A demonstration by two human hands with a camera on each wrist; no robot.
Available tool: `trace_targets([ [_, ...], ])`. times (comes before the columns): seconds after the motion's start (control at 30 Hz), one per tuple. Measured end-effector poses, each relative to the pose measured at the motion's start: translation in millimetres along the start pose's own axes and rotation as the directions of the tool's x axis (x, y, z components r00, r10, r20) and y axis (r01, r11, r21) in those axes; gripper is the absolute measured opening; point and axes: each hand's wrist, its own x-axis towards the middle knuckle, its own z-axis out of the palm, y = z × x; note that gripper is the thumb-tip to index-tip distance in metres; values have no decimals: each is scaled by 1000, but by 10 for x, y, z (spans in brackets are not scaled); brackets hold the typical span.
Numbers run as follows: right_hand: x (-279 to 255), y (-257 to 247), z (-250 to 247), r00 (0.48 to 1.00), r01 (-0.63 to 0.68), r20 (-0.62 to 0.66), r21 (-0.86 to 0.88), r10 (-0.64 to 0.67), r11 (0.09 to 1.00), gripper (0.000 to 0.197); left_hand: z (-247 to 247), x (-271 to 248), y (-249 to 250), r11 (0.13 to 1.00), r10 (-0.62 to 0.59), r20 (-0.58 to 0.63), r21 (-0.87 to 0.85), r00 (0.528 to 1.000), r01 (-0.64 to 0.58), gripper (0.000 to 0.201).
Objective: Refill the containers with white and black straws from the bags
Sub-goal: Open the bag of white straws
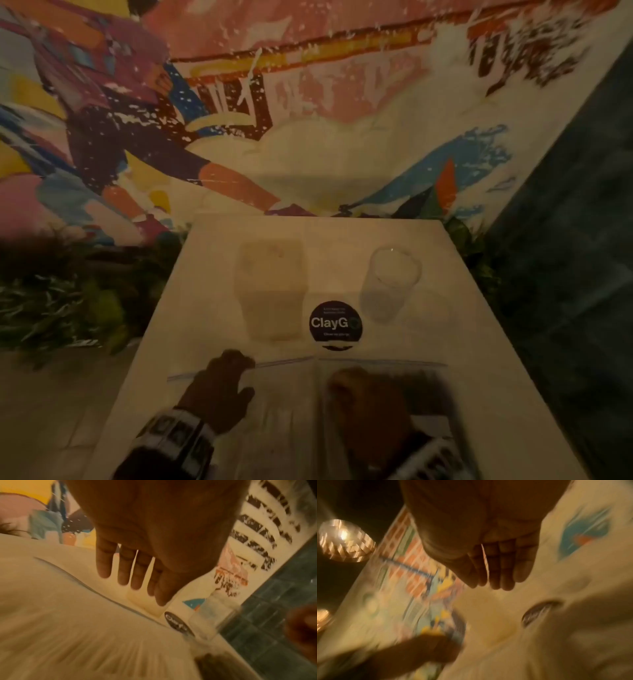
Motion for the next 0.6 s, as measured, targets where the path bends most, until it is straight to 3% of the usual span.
trace_targets([
  [0.1, 97, -230, 324, 959, 0, 284, -25, 7, 1000, 34, 17, 183, -31, 989, -75, 39, 131, 996, 70, 62],
  [0.2, 49, -327, 441, 934, -72, 354, 87, 37, 994, 14, 7, 239, -67, 974, -103, 119, 215, 988, 75, 62],
  [0.27, 15, -295, 474, 939, -129, 335, 153, 71, 980, 25, -25, 208, -74, 958, -80, 171, 285, 982, 28, 52],
  [0.4, -13, -292, 557, 947, -175, 310, 264, 89, 948, 19, -182, 37, 30, 951, -60, 160, 309, 985, 7, 45],
  [0.5, -34, -359, 493, 963, -147, 267, 373, 46, 916, 15, -390, -139, 156, 973, -91, 74, 220, 993, 73, 39],
  [0.6, -48, -472, 326, 985, -66, 174, 455, -16, 888, 5, -672, -472, 383, 989, -76, -111, 117, 991, 89, 10],
])
